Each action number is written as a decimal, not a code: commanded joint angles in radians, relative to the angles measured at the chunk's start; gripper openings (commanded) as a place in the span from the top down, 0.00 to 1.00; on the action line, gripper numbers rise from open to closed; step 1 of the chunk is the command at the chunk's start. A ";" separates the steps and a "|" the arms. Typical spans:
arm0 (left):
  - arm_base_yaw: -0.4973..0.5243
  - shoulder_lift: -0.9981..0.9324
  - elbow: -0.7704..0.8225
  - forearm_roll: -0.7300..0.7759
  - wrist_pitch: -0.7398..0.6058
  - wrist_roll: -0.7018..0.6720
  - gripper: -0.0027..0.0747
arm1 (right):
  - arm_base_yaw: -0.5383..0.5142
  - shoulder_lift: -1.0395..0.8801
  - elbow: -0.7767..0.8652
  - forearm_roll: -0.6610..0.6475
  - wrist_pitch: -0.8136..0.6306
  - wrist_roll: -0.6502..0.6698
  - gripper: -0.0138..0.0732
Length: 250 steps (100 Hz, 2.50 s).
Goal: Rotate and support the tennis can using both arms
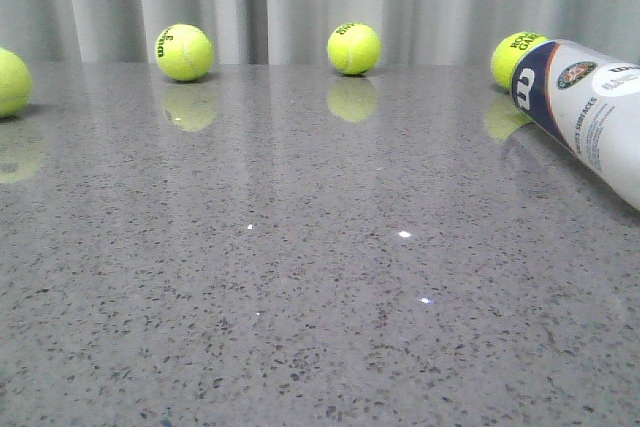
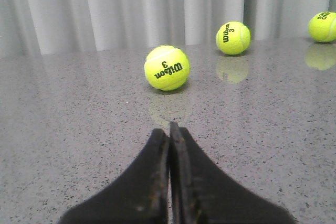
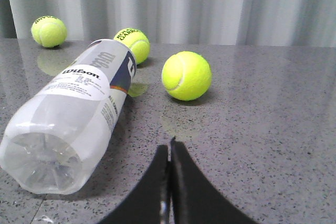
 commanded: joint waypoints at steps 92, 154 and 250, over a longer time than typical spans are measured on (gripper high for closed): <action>-0.002 -0.039 0.048 -0.002 -0.081 -0.008 0.99 | -0.006 -0.007 -0.150 0.002 0.034 -0.004 0.92; -0.002 -0.039 0.048 -0.002 -0.081 -0.008 0.99 | -0.006 0.416 -0.529 0.002 0.214 -0.004 0.92; -0.002 -0.039 0.048 -0.002 -0.081 -0.008 0.99 | 0.197 1.134 -1.132 0.106 0.816 0.061 0.08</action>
